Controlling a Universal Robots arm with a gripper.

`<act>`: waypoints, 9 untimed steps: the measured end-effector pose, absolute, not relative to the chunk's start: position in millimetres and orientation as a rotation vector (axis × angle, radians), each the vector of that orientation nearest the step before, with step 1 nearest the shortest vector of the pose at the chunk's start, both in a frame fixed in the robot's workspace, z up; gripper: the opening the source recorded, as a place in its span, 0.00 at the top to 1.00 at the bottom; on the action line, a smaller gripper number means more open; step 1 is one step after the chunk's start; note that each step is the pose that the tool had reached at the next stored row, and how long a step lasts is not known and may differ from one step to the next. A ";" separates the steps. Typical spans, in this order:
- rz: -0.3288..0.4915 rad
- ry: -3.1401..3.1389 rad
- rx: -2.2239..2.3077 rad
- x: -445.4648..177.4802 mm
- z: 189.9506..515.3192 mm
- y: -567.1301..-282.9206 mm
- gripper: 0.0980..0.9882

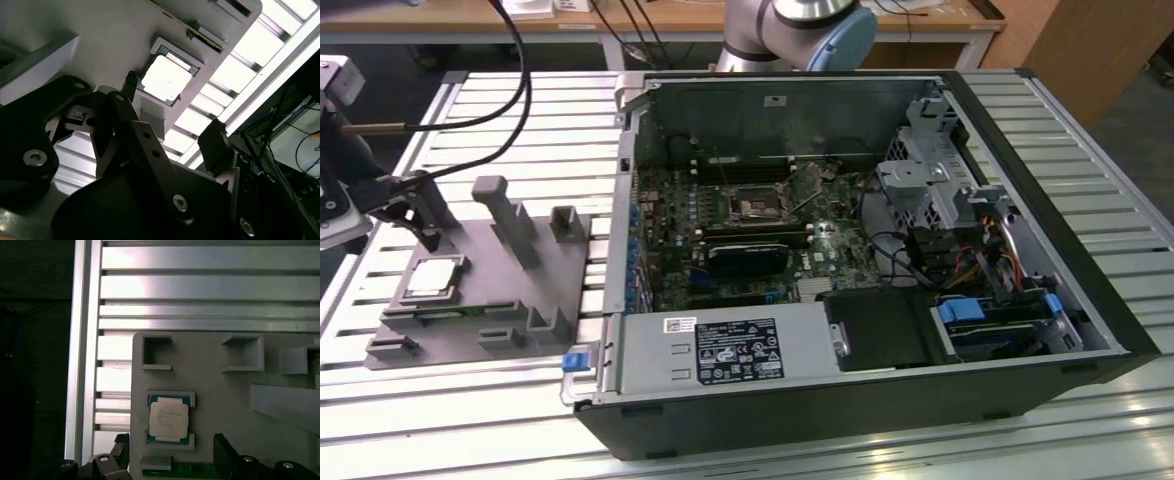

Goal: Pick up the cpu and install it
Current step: 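Pick up the cpu and move it towards the insertion slot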

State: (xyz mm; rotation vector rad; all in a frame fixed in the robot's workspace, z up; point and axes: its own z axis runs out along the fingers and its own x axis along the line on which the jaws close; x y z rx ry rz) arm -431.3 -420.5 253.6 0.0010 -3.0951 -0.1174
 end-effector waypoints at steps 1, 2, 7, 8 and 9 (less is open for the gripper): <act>-0.118 -3.095 0.001 -431.5 251.8 -420.5 0.26; -0.118 -3.095 0.001 -431.5 249.9 -420.5 0.26; -0.119 -3.096 0.001 -431.6 240.9 -420.5 0.26; -0.119 -3.096 0.001 -431.6 239.0 -420.5 0.26; -0.119 -3.096 0.001 -431.6 237.2 -420.5 0.26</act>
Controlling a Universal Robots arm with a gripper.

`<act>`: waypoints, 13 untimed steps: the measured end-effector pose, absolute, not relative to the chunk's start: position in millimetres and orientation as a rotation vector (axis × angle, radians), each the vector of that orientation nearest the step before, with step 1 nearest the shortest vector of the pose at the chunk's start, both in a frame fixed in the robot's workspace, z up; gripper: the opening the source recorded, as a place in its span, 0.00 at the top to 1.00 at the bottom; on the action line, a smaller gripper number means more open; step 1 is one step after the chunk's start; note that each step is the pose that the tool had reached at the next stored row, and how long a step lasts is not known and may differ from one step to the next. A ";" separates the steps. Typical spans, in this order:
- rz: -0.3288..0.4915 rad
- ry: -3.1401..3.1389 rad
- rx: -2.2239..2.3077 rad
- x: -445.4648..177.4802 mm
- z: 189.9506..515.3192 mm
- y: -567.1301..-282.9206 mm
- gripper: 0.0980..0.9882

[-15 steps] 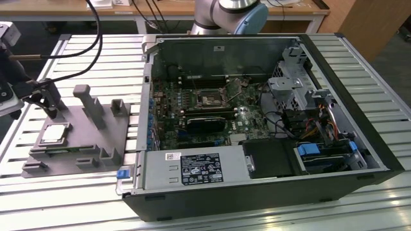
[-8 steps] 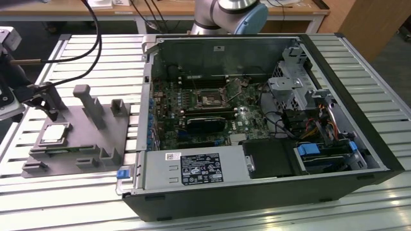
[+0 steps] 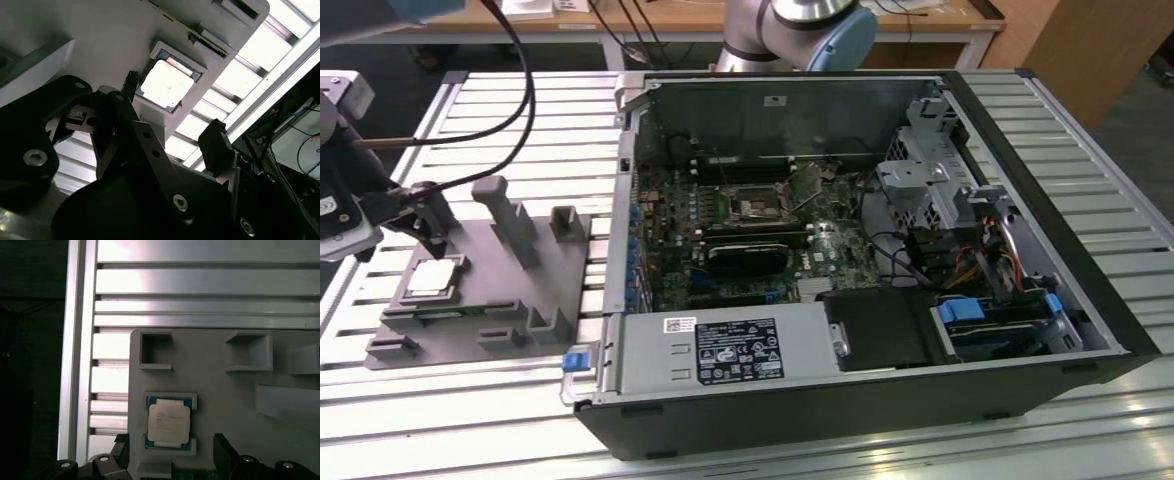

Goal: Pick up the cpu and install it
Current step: 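Pick up the cpu and move it towards the insertion slot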

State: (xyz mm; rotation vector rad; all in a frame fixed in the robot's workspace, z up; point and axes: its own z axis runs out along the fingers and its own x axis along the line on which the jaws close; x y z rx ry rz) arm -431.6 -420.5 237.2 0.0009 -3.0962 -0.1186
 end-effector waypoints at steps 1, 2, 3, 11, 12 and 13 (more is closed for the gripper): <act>-0.119 -3.097 0.001 -431.6 235.4 -420.5 0.26; -0.118 -3.097 0.001 -431.6 233.6 -420.5 0.26; -0.118 -3.097 0.002 -431.6 231.9 -420.5 0.26; -0.113 -3.119 0.003 -433.4 221.7 -420.5 0.26; -0.113 -3.119 0.004 -433.7 219.9 -420.5 0.26; -0.113 -3.119 0.005 -434.0 218.1 -420.5 0.26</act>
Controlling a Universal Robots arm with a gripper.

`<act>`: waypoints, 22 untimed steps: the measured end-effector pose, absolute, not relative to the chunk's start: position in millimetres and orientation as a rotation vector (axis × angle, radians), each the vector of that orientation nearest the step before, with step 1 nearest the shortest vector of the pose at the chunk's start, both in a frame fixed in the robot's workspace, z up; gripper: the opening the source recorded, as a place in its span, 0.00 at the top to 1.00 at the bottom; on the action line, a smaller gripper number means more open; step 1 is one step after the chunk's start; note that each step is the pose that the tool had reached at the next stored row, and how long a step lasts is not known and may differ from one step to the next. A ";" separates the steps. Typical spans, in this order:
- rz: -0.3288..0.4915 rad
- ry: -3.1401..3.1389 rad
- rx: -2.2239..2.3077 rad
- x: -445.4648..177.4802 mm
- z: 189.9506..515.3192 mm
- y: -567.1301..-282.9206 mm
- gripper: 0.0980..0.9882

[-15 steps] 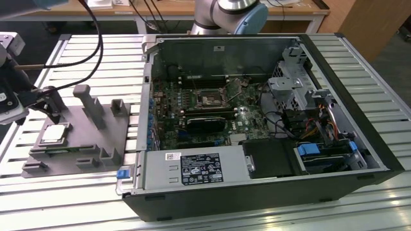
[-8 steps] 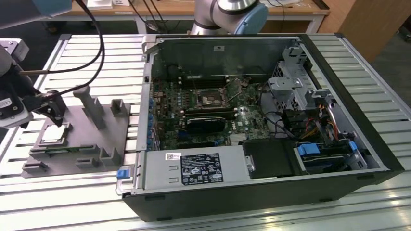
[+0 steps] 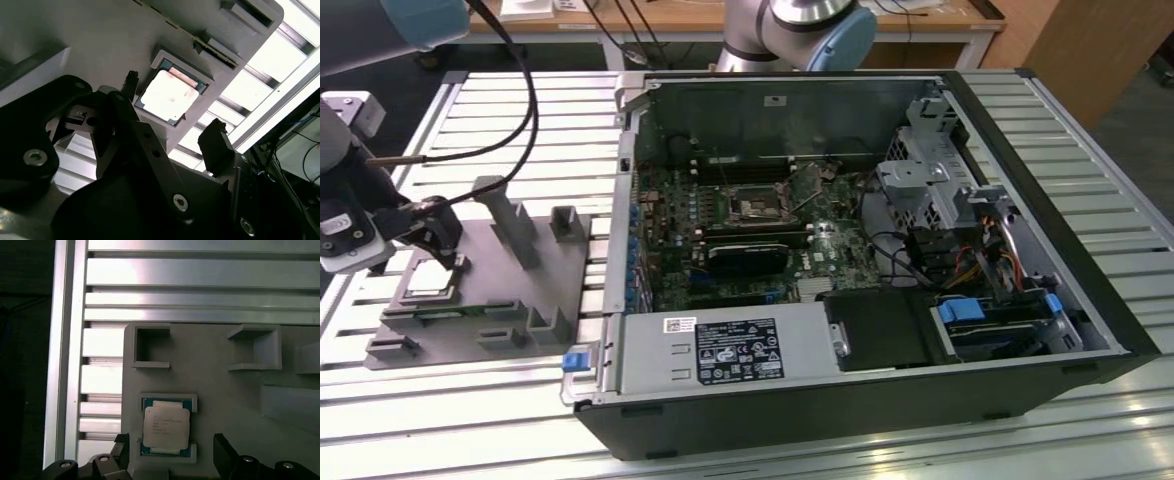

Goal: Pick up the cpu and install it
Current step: 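Pick up the cpu and move it towards the insertion slot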

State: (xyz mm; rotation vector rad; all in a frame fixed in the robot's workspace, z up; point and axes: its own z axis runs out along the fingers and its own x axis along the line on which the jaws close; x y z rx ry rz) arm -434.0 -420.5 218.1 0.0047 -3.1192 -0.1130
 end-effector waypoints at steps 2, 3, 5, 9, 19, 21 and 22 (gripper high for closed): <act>-0.113 -3.119 0.016 -435.0 214.6 -420.5 0.26; -0.113 -3.119 0.022 -435.4 212.9 -420.5 0.26; -0.113 -3.120 0.029 -436.0 209.3 -420.5 0.26; -0.113 -3.120 0.029 -437.0 202.1 -420.3 0.26; -0.113 -3.120 0.029 -438.5 187.4 -414.4 0.27; -0.113 -3.120 0.029 -438.8 185.7 -413.8 0.34; -0.113 -3.121 0.029 -439.0 185.0 -413.5 0.34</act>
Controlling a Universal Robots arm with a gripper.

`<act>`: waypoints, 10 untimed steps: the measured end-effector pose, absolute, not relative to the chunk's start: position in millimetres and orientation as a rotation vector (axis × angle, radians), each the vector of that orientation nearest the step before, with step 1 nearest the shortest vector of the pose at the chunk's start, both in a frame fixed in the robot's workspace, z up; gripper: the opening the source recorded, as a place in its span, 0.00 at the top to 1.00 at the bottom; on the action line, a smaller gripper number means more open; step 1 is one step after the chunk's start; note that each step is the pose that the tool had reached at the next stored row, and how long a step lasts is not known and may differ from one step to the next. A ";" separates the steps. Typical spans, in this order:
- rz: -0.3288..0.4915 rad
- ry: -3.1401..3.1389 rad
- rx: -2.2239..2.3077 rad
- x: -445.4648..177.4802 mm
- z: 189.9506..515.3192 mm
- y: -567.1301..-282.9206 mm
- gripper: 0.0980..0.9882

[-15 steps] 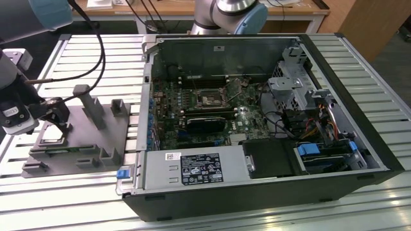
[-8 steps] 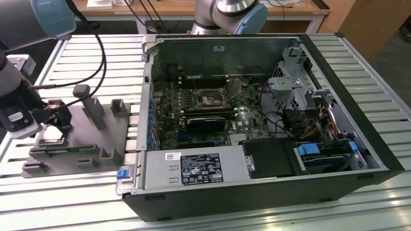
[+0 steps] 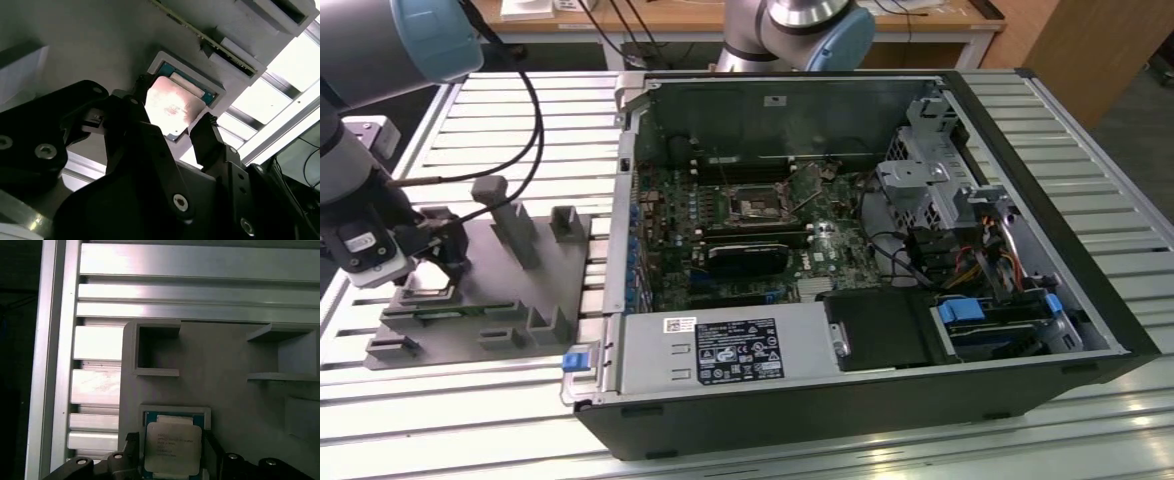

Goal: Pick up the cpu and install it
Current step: 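Pick up the cpu and move it towards the insertion slot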

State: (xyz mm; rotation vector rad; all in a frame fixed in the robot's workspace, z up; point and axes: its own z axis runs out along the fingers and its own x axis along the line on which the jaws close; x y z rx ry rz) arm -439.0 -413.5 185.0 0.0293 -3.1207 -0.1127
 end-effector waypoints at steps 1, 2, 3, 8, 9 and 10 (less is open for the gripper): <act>-0.113 -3.121 0.029 -439.3 184.4 -413.3 0.41; -0.113 -3.123 0.029 -439.6 183.9 -413.0 0.41; -0.113 -3.125 0.030 -439.9 183.5 -412.8 0.41; -0.113 -3.138 0.030 -441.8 183.1 -412.1 0.41; -0.113 -3.139 0.031 -442.0 183.1 -412.0 0.41; -0.113 -3.140 0.031 -442.0 183.0 -412.0 0.41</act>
